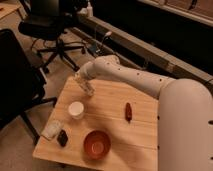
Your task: Stand the bottle upright
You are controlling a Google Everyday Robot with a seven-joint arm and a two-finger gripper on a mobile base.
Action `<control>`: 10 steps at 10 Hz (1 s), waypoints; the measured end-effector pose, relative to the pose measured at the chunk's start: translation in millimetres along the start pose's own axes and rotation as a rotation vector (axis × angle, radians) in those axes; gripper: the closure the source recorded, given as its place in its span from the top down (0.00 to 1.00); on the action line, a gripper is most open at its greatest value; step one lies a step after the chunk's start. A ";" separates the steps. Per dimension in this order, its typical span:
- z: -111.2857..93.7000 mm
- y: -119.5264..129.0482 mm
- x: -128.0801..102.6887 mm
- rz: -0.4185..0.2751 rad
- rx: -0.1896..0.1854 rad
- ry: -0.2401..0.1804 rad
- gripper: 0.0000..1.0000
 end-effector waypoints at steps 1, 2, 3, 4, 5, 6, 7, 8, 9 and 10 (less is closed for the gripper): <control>-0.6 -4.0 2.9 0.020 0.005 -0.026 0.28; -0.7 -6.3 4.5 0.033 0.008 -0.044 0.28; 0.0 -8.5 6.5 0.046 0.010 -0.064 0.29; 1.5 -10.7 7.1 0.059 0.009 -0.090 0.36; 3.2 -11.7 6.8 0.058 0.003 -0.108 0.46; 6.7 -12.1 4.5 0.049 -0.006 -0.124 0.56; 10.0 -12.8 1.9 0.043 -0.012 -0.135 0.64; 13.5 -16.2 3.3 0.048 -0.015 -0.145 0.75; 14.5 -22.1 7.7 0.065 -0.009 -0.154 0.80; 14.4 -27.7 11.4 0.082 -0.002 -0.164 0.80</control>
